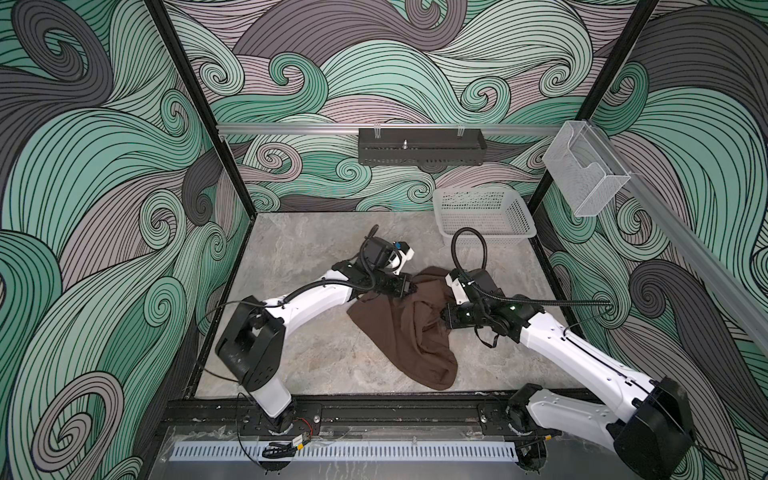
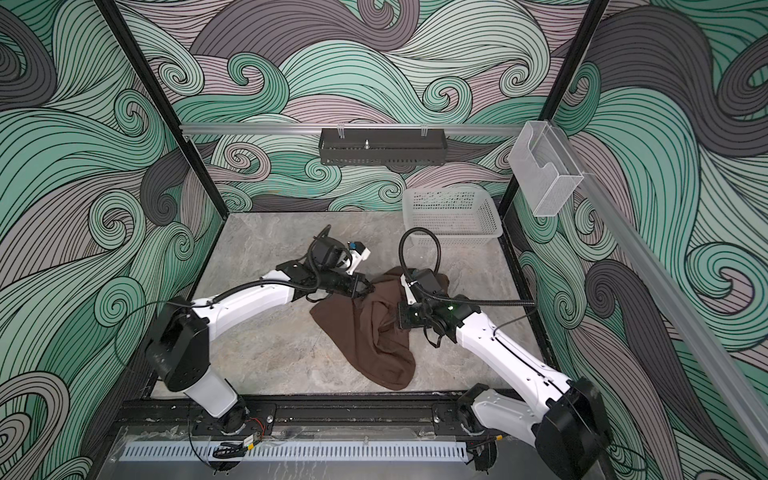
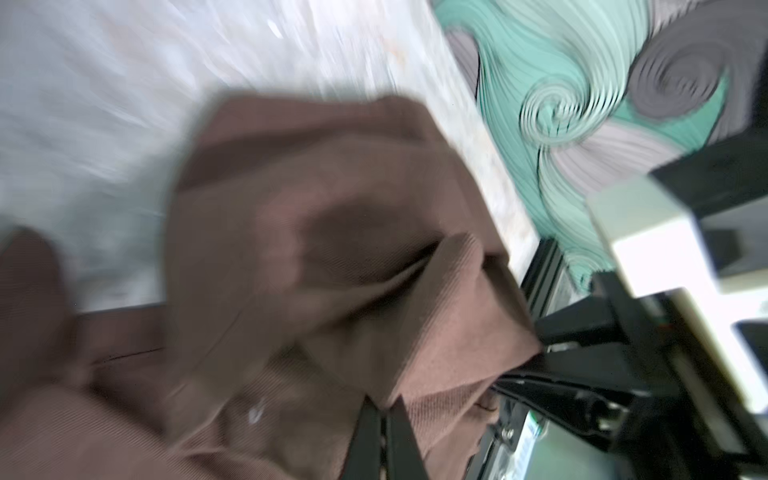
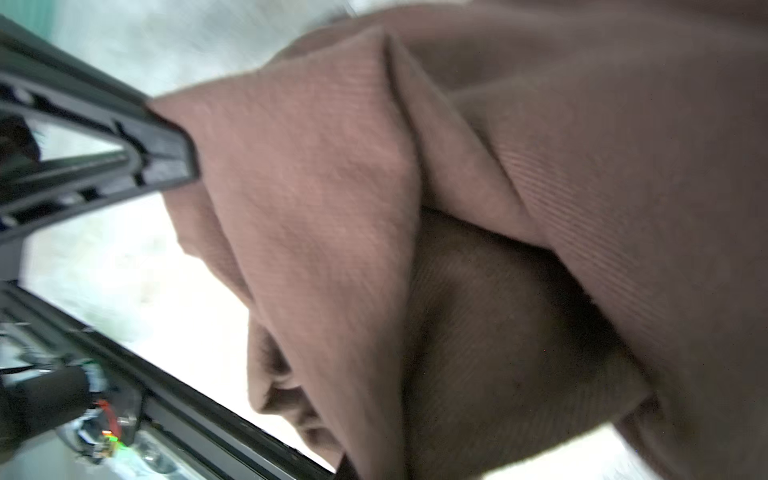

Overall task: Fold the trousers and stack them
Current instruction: 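Pull the trousers apart with both grippers to spread them out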

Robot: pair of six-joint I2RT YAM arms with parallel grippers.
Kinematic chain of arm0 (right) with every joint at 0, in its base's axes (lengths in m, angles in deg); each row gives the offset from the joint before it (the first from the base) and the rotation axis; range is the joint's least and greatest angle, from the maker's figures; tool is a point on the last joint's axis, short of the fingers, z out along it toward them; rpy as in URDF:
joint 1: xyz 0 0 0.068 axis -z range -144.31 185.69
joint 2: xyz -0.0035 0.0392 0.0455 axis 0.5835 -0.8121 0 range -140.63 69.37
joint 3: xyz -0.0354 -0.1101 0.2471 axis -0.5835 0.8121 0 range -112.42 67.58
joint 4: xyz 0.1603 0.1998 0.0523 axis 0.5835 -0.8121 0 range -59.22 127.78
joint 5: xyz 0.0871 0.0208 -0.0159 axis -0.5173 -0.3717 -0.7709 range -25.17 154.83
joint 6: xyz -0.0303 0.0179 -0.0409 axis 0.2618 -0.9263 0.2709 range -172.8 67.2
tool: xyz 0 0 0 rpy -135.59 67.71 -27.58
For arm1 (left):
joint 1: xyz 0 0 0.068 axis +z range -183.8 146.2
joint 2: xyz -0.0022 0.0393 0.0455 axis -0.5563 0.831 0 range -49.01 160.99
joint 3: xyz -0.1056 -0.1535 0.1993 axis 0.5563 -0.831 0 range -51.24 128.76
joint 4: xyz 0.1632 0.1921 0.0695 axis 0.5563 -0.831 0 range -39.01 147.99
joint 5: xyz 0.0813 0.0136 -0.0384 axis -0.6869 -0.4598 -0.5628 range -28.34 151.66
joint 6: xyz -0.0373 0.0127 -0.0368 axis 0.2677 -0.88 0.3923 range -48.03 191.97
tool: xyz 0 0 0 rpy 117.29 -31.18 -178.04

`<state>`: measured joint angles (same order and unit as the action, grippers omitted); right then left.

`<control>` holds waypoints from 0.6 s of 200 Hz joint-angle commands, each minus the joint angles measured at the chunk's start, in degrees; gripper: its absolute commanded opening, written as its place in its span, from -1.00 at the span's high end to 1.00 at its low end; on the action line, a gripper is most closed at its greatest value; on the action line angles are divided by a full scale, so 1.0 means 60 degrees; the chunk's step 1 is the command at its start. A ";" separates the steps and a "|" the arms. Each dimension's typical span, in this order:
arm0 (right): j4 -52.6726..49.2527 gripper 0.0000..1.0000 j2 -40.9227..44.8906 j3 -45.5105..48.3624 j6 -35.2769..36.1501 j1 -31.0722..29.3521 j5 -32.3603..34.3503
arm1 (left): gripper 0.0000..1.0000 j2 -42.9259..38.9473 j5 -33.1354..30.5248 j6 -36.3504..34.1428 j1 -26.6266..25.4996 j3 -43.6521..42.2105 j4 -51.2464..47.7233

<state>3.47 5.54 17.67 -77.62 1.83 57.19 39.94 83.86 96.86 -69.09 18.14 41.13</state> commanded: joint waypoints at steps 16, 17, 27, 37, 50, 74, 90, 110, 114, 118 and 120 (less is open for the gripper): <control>-0.0834 1.00 0.0888 -0.0574 0.0159 0.0698 -0.0002 | 1.00 -0.3032 -0.3647 0.1113 0.2750 -0.0152 -0.0732; -0.0825 1.00 0.0893 -0.0581 0.0163 0.0718 -0.0009 | 1.00 -0.3113 -0.3681 0.1127 0.2814 -0.0152 -0.0763; -0.0924 1.00 0.0962 -0.0717 0.0192 0.0972 -0.0040 | 1.00 -0.3622 -0.3989 0.1201 0.3523 -0.0057 -0.1272; -0.0989 1.00 0.1000 -0.0830 0.0196 0.1295 -0.0110 | 1.00 -0.3970 -0.4114 0.1217 0.4236 0.0163 -0.1886; -0.1032 1.00 0.1015 -0.0970 0.0204 0.1827 -0.0248 | 1.00 -0.4313 -0.4096 0.1131 0.5094 0.0411 -0.2538; -0.1266 1.00 0.0906 -0.1312 0.0116 0.2924 -0.0308 | 1.00 -0.4577 -0.3969 0.0847 0.6746 0.0786 -0.3463; -0.1323 1.00 0.0870 -0.1481 0.0077 0.3586 -0.0364 | 1.00 -0.4489 -0.3437 0.0726 0.7794 0.0949 -0.3801; -0.1474 1.00 0.0717 -0.1663 0.0101 0.3996 -0.0351 | 1.00 -0.4041 -0.2441 0.0600 0.8667 0.1091 -0.3963; -0.1494 1.00 0.0670 -0.1691 0.0103 0.4028 -0.0314 | 1.00 -0.3915 -0.2245 0.0597 0.8732 0.1129 -0.3969; -0.1503 1.00 0.0634 -0.1713 0.0093 0.4040 -0.0284 | 1.00 -0.3785 -0.2050 0.0571 0.8753 0.1136 -0.3948; -0.1500 1.00 0.0605 -0.1704 0.0079 0.4042 -0.0284 | 1.00 -0.3741 -0.1947 0.0559 0.8749 0.1158 -0.3944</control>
<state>-3.48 10.15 9.30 -76.98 24.03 53.32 14.35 67.38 101.69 -19.78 21.22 19.38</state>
